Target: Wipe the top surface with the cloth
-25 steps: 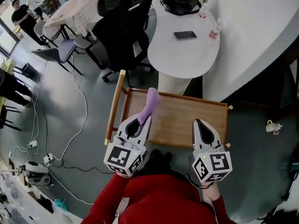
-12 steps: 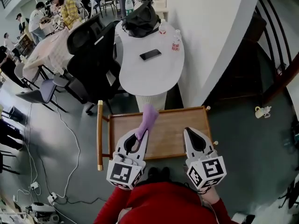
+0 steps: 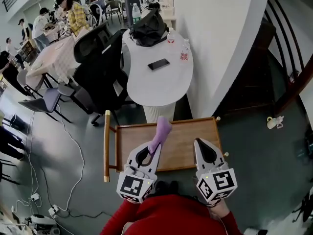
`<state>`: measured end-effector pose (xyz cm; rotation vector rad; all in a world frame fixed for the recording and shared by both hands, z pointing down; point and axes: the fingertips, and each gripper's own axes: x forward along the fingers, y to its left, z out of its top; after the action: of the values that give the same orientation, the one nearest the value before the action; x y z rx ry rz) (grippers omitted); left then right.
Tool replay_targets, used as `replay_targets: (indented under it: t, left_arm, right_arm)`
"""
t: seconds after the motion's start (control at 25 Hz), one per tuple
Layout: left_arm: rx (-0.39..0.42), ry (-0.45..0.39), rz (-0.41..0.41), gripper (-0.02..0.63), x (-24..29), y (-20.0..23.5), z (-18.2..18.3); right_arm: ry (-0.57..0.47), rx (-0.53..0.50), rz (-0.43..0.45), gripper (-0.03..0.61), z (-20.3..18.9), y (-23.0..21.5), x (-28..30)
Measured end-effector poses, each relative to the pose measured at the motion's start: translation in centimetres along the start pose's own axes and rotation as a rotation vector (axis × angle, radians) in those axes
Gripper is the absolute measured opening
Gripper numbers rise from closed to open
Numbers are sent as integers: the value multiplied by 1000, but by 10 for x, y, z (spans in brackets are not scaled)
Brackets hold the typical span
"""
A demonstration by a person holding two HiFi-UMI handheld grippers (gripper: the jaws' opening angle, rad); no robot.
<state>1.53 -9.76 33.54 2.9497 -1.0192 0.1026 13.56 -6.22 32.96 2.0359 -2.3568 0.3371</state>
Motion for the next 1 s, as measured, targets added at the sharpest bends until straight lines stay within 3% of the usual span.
replay_targets:
  t: [0.2,1.0]
  left_arm:
    - [-16,-27,2,48,1,0,4]
    - [-22,2,38,48,-3,10,-4]
  right_arm:
    - [0,-33,2,3,3,0,3]
    - [0,-55,14,3,1,7,5]
